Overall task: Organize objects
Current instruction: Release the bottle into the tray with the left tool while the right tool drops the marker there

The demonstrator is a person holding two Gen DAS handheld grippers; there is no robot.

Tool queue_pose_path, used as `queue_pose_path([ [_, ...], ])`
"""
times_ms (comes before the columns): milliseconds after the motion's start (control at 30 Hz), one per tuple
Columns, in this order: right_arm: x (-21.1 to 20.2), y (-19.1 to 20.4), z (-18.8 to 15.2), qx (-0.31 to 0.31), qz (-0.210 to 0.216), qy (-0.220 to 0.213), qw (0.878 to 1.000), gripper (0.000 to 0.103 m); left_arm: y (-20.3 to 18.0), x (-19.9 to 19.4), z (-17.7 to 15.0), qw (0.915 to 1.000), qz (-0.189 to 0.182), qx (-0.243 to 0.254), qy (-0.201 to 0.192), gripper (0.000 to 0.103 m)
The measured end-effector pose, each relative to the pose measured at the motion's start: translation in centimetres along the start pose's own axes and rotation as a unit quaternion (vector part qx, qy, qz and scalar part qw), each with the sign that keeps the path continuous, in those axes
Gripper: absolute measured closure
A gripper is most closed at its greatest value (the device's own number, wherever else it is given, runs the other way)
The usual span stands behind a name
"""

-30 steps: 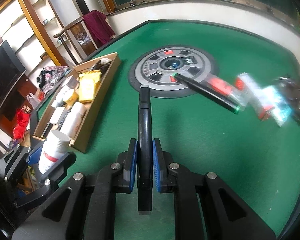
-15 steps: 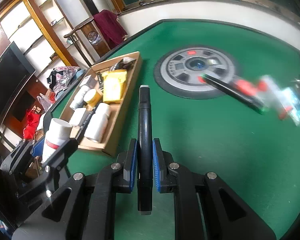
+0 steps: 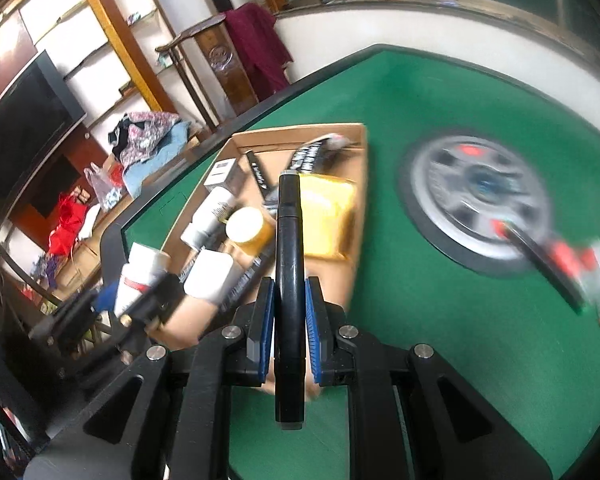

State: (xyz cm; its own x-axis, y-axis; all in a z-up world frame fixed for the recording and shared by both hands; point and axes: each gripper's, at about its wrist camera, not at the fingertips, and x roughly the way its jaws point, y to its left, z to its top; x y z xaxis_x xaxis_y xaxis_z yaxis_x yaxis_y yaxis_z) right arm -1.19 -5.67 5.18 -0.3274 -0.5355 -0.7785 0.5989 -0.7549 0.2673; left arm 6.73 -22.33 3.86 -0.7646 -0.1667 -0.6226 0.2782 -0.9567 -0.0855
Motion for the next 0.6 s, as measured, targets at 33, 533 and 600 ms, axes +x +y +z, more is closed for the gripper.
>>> queue_pose_path([
  [33, 0.7, 0.5, 0.5, -0.003, -0.003, 0.003, 1.0, 0.091, 0.3, 0.6, 0.0, 1.0, 0.003, -0.006, 0.004, 0.073],
  [533, 9.0, 2.8, 5.7, -0.01, -0.041, 0.042, 0.998, 0.091, 1.9, 4.0, -0.1, 0.9991, -0.001, -0.02, 0.036, 0.073],
  [600, 9.5, 2.6, 5.9, -0.006, -0.04, 0.043, 0.998, 0.091, 2.0, 4.2, -0.1, 0.9989, -0.003, -0.021, 0.041, 0.073],
])
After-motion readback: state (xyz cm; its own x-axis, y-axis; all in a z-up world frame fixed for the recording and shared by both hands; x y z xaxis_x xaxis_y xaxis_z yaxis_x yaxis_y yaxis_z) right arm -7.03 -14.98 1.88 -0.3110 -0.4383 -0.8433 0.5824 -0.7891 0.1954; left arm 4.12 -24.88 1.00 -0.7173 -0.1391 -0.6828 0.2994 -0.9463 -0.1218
